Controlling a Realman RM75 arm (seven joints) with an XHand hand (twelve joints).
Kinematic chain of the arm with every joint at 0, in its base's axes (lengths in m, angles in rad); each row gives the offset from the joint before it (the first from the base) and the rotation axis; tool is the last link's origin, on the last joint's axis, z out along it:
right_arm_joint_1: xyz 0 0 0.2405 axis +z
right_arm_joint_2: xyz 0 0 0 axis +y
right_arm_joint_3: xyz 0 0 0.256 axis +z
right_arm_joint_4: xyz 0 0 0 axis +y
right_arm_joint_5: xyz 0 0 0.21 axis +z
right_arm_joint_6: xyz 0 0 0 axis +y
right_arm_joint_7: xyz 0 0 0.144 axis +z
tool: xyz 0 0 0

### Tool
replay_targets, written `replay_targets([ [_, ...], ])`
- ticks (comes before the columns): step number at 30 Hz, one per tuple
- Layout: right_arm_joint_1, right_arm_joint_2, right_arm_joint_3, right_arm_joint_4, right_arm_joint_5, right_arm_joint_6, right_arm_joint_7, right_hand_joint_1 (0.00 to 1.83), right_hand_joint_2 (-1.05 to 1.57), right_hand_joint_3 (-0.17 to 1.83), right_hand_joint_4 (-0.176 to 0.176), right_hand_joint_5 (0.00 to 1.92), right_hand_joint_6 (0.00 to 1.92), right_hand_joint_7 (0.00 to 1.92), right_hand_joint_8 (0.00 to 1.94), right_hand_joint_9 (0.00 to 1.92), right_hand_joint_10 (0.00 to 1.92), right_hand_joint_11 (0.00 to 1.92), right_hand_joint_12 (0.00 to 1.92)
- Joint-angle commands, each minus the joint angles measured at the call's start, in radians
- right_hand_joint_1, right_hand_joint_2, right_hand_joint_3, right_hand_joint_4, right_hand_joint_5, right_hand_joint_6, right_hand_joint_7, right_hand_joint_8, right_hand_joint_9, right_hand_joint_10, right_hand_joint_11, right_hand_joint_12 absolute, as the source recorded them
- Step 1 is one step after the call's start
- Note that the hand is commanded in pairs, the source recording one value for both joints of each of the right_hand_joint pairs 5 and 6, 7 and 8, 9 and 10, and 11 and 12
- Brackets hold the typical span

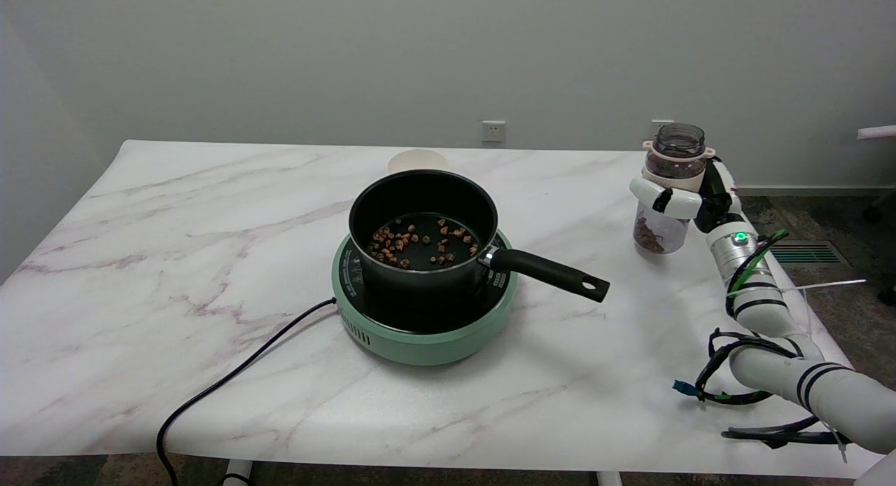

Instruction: Place the bottle onto the table.

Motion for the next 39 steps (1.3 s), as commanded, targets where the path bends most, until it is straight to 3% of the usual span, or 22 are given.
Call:
replay_targets([
  [1,-0.041,-0.009,0.007,-0.013,0.002,0.081,0.005,1.52,1.03,0.81,0.000,1.92,1.92,1.89,1.89,1.32,1.32,1.23,1.23],
  [15,-0.057,-0.035,0.008,-0.016,0.023,0.092,0.006,1.50,0.98,0.84,0.000,1.91,1.91,1.84,1.84,1.31,1.31,1.23,1.23],
  [23,-0.062,-0.045,0.001,-0.016,0.039,0.102,0.006,1.52,0.74,1.05,0.000,1.76,1.76,1.68,1.68,1.28,1.28,1.19,1.19],
  [28,-0.063,-0.045,0.003,-0.017,0.039,0.105,0.006,1.53,0.39,1.34,0.000,1.58,1.58,1.52,1.52,1.24,1.24,1.11,1.11],
  [34,-0.065,-0.045,0.003,-0.023,0.039,0.114,0.006,1.49,-0.04,1.68,0.000,1.21,1.21,1.35,1.35,1.12,1.12,0.95,0.95],
  [39,-0.066,-0.046,0.004,-0.023,0.039,0.120,0.006,1.45,-0.31,1.74,0.000,0.91,0.91,1.22,1.22,1.02,1.02,0.80,0.80],
])
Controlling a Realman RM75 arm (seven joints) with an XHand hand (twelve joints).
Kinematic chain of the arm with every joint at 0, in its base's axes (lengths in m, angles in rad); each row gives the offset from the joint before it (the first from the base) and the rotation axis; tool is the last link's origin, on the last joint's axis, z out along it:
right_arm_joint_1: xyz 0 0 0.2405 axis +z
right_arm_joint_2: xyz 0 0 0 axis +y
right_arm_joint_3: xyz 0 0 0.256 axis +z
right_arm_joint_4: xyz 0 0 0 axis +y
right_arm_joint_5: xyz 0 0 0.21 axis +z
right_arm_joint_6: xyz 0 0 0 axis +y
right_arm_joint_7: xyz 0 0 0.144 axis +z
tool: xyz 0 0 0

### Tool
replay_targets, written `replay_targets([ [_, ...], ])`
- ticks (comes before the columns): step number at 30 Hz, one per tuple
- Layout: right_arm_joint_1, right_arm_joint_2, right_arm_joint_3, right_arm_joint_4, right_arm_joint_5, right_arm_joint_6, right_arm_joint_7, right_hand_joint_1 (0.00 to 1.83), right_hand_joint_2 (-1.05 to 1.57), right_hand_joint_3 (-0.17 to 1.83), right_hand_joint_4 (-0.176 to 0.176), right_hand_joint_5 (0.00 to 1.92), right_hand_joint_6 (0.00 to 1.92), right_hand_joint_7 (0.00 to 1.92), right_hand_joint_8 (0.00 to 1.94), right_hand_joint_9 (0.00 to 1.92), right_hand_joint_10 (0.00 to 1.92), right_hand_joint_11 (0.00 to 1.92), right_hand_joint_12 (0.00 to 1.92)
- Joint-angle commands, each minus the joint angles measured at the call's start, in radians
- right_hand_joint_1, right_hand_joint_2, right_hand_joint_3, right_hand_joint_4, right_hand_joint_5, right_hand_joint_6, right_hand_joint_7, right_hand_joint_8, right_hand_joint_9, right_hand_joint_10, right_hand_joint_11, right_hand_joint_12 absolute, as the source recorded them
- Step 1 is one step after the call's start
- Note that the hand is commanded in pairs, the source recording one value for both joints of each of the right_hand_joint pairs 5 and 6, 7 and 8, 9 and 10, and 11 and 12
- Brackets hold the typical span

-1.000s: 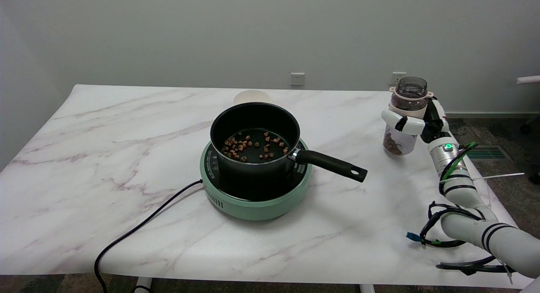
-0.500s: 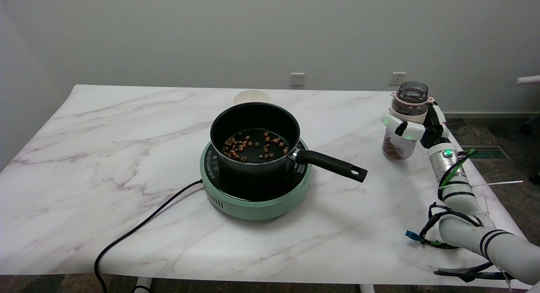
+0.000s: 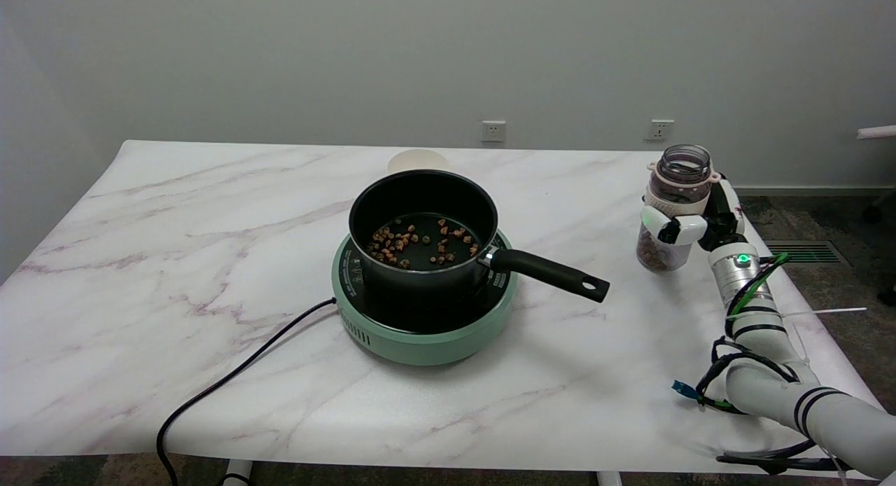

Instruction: Place the bottle onto the table.

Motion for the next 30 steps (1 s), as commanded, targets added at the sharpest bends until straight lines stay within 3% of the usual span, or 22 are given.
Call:
replay_targets([
  [1,-0.008,-0.007,0.001,-0.006,0.006,0.020,0.000,1.45,-0.34,1.73,0.000,0.87,0.87,1.20,1.20,1.01,1.01,0.77,0.77],
  [4,-0.009,-0.007,0.004,-0.006,0.006,0.021,0.000,1.44,-0.42,1.68,0.000,0.78,0.78,1.14,1.14,0.96,0.96,0.71,0.71],
  [11,-0.018,-0.007,0.006,-0.006,0.013,0.028,0.000,1.43,-0.45,1.60,0.000,0.77,0.77,1.10,1.10,0.93,0.93,0.65,0.65],
  [12,-0.011,-0.002,-0.104,0.085,0.004,0.107,0.129,1.43,-0.45,1.59,0.000,0.76,0.76,1.10,1.10,0.92,0.92,0.65,0.65],
  [14,-0.023,-0.007,0.012,-0.007,0.013,0.028,0.000,1.42,-0.48,1.60,0.000,0.75,0.75,1.09,1.09,0.92,0.92,0.63,0.63],
  [30,-0.082,0.014,0.063,-0.009,0.005,0.035,0.012,1.38,-0.61,1.54,0.000,0.66,0.66,1.02,1.02,0.88,0.88,0.58,0.58],
])
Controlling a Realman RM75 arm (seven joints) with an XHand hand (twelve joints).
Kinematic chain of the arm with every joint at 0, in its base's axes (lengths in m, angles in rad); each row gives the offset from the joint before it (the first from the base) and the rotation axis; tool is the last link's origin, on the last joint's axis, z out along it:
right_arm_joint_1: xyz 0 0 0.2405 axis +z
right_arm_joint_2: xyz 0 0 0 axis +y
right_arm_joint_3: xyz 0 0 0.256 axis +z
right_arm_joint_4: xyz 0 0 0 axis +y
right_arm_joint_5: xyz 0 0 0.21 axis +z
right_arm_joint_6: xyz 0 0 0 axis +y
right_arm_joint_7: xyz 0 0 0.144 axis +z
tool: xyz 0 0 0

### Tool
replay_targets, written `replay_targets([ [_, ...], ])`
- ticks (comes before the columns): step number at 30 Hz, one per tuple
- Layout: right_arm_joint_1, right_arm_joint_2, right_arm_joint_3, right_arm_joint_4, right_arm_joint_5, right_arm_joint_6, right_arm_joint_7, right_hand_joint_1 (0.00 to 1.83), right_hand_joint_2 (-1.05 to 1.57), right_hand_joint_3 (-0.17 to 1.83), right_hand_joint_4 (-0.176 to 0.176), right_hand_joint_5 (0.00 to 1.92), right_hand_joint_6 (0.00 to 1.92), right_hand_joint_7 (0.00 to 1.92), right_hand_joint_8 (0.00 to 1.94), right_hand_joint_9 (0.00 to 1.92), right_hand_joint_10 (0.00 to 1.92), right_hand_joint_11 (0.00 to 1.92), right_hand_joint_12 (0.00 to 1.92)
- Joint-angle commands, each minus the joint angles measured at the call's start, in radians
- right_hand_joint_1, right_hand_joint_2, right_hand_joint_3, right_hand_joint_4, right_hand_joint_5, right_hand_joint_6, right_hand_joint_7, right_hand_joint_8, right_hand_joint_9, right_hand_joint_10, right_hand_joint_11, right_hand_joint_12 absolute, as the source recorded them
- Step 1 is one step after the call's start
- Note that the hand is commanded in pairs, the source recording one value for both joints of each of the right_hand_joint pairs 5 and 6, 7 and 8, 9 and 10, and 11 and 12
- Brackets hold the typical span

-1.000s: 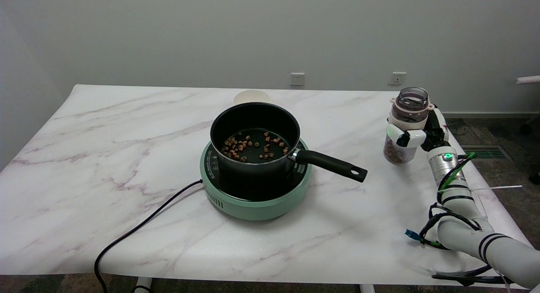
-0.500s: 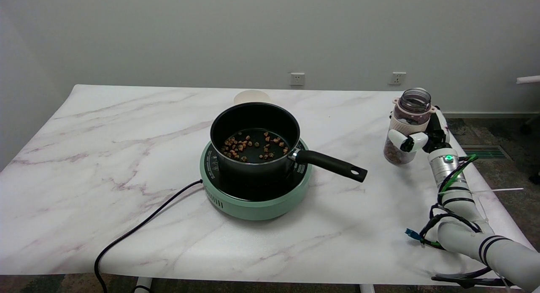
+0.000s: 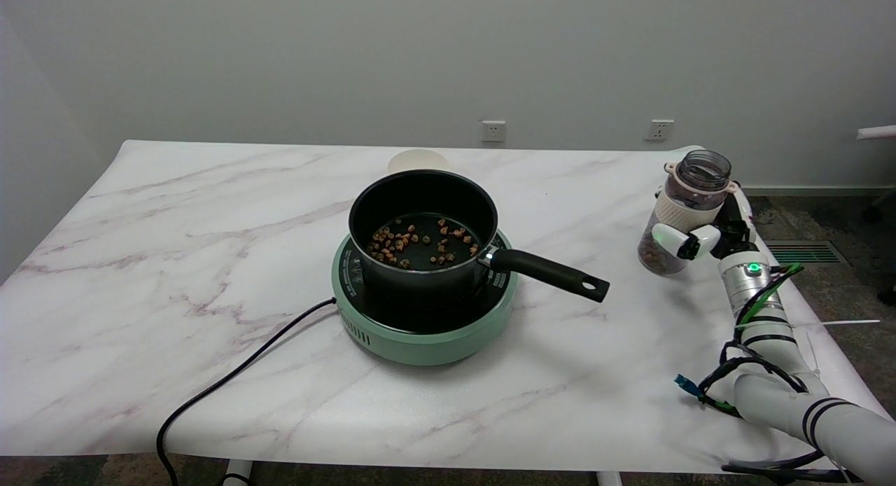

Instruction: Place the bottle onto the table.

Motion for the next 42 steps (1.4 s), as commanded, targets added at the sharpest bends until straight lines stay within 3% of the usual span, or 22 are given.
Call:
replay_targets([
  [1,-0.050,0.016,0.042,-0.004,-0.004,0.008,0.012,1.38,-0.63,1.53,0.000,0.66,0.66,1.02,1.02,0.88,0.88,0.58,0.58],
  [8,-0.071,0.019,0.065,-0.004,-0.004,0.008,0.020,1.32,-0.70,1.49,0.000,0.61,0.61,0.98,0.98,0.78,0.78,0.55,0.55],
  [14,-0.086,0.020,0.081,-0.009,-0.004,0.009,0.022,1.29,-0.82,1.47,0.000,0.52,0.52,0.82,0.82,0.60,0.60,0.53,0.53],
  [21,-0.091,0.027,0.085,-0.012,-0.004,0.009,0.023,1.29,-0.85,1.37,0.000,0.46,0.46,0.76,0.76,0.58,0.58,0.51,0.51],
  [22,-0.092,0.036,-0.015,0.077,-0.014,0.087,0.153,1.29,-0.85,1.37,0.000,0.45,0.45,0.76,0.76,0.57,0.57,0.51,0.51],
  [24,-0.093,0.031,0.089,-0.012,-0.004,0.009,0.023,1.29,-0.86,1.37,0.000,0.45,0.45,0.76,0.76,0.57,0.57,0.51,0.51],
  [42,-0.170,0.103,0.134,-0.029,-0.004,0.013,0.023,1.28,-0.88,1.32,0.000,0.46,0.46,0.73,0.73,0.63,0.63,0.61,0.61],
])
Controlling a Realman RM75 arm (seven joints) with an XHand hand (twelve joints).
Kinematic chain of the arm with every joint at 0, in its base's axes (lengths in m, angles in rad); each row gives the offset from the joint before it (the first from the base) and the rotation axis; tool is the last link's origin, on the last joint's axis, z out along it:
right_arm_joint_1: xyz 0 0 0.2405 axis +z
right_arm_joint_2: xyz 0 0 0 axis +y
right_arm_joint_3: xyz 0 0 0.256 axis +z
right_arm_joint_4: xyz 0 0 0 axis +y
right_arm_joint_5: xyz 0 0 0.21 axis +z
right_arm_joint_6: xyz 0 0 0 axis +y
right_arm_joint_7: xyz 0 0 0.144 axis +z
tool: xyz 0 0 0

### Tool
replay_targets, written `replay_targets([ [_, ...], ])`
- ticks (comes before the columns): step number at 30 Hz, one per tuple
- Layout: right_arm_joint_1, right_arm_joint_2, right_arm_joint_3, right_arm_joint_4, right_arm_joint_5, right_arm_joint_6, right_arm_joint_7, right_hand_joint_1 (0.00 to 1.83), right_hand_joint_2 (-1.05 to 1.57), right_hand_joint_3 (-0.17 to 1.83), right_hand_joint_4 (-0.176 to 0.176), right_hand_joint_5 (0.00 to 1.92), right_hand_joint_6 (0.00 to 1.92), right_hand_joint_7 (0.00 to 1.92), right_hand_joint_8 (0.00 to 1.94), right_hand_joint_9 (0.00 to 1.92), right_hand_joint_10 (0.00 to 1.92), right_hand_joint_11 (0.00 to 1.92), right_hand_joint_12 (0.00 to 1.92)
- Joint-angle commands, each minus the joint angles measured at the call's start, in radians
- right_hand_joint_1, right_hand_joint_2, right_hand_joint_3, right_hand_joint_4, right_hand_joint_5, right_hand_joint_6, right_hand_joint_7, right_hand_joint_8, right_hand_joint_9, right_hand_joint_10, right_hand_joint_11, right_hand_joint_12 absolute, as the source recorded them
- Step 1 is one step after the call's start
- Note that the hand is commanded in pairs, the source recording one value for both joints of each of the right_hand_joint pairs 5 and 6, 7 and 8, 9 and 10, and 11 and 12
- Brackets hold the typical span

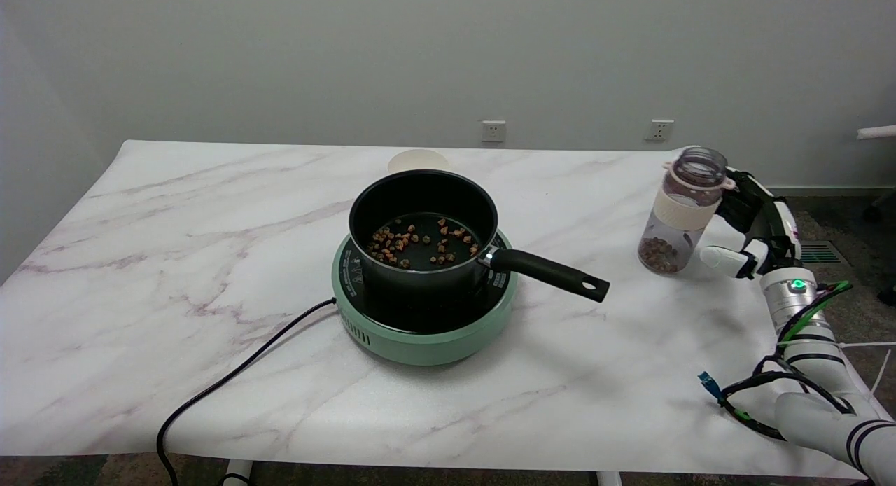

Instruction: Place the bottle onto the table.

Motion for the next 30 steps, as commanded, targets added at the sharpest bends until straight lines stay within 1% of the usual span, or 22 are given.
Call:
replay_targets([
  [1,-0.069,0.061,0.043,-0.026,0.000,0.002,-0.001,1.30,-0.87,1.31,0.000,0.45,0.45,0.73,0.73,0.64,0.64,0.64,0.64],
  [3,-0.080,0.073,0.061,-0.043,0.001,0.004,-0.014,1.32,-0.84,1.26,0.000,0.45,0.45,0.74,0.74,0.67,0.67,0.68,0.68],
  [5,-0.091,0.084,0.055,-0.038,0.000,0.027,-0.005,1.33,-0.76,1.29,0.000,0.49,0.49,0.79,0.79,0.74,0.74,0.80,0.80],
  [8,-0.102,0.096,0.062,-0.054,0.003,0.049,-0.010,1.35,-0.61,1.30,0.000,0.53,0.53,0.85,0.85,0.77,0.77,0.87,0.87],
  [12,-0.130,0.095,0.135,-0.094,0.000,0.059,-0.005,1.36,-0.47,1.33,0.000,0.56,0.56,0.92,0.92,0.80,0.80,0.91,0.91],
  [16,-0.179,0.097,0.208,-0.114,0.000,0.063,-0.006,1.37,-0.44,1.35,0.000,0.55,0.55,0.93,0.93,0.80,0.80,0.91,0.91],
  [21,-0.266,0.104,0.352,-0.122,0.000,0.063,-0.010,1.37,-0.43,1.34,0.000,0.54,0.54,0.93,0.93,0.80,0.80,0.92,0.92],
  [25,-0.296,0.102,0.422,-0.150,0.000,0.073,-0.010,1.37,-0.43,1.34,0.000,0.53,0.53,0.93,0.93,0.80,0.80,0.92,0.92],
  [26,-0.328,0.119,0.369,-0.083,-0.010,0.168,0.122,1.37,-0.43,1.35,0.000,0.53,0.53,0.93,0.93,0.80,0.80,0.92,0.92],
  [27,-0.305,0.103,0.439,-0.160,-0.001,0.095,0.005,1.37,-0.44,1.36,0.000,0.52,0.52,0.92,0.92,0.79,0.79,0.92,0.92],
  [30,-0.309,0.106,0.478,-0.194,0.000,0.094,-0.006,1.37,-0.46,1.37,0.000,0.51,0.51,0.92,0.92,0.79,0.79,0.91,0.91],
])
